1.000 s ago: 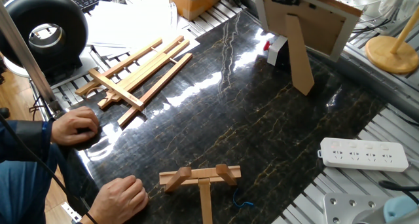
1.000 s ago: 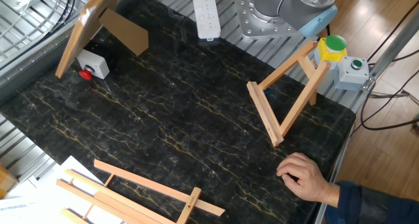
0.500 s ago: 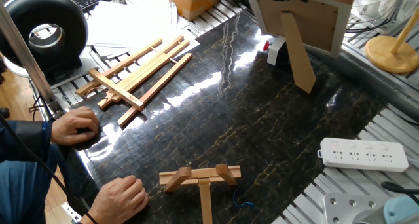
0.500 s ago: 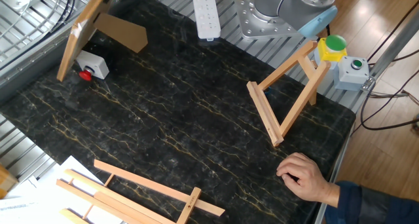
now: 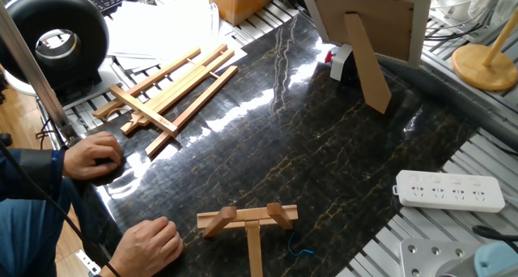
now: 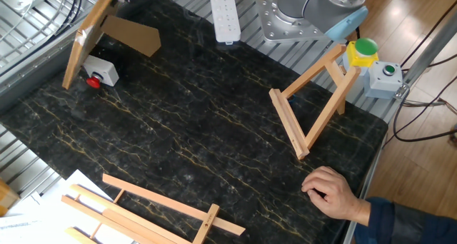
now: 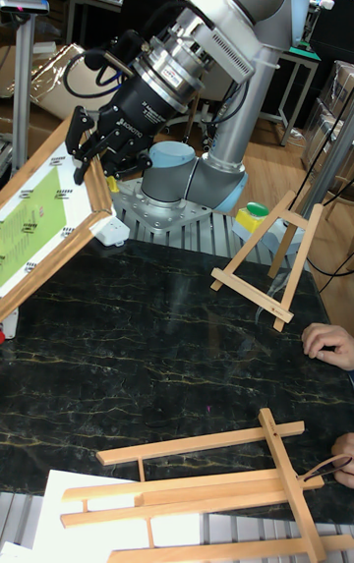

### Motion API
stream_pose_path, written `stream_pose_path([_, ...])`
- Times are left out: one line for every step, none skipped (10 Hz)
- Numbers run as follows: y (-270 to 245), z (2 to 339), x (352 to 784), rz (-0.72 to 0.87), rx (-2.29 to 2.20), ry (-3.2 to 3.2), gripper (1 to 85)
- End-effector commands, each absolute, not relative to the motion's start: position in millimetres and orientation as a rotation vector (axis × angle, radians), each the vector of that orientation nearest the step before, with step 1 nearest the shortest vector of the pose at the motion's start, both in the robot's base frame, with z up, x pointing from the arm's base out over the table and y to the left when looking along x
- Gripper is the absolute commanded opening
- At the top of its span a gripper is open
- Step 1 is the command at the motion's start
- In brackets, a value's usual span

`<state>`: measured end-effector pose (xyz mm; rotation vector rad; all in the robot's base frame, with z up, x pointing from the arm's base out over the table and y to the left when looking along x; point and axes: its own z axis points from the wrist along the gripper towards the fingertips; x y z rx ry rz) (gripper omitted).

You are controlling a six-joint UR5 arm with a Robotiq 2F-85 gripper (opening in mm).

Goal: Put the photo frame on the bracket

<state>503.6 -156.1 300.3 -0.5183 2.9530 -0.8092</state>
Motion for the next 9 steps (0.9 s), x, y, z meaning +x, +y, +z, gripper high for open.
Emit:
stream_pose_path([-147, 318, 495, -0.850, -0.524, 2.991, 1.0])
stream_pose_path([-141, 327, 493, -0.865, -0.534, 2.997, 1.0])
stream_pose_path([-138, 336, 490, -0.876, -0.548, 3.005, 1.0])
stream_pose_path([-137, 343, 487, -0.884, -0.567, 3.013, 1.0])
stream_pose_path([-136, 348, 485, -0.893, -0.571, 3.015, 1.0])
stream_pose_path([-133, 353, 483, -0.910, -0.571, 3.021, 1.0])
stream_pose_path([-129, 358, 481, -0.922, -0.562, 3.032, 1.0])
stream_pose_path([-126, 364, 478, -0.932, -0.555, 3.045, 1.0])
stream_pose_path([-123, 366, 475, -0.930, -0.549, 3.052, 1.0])
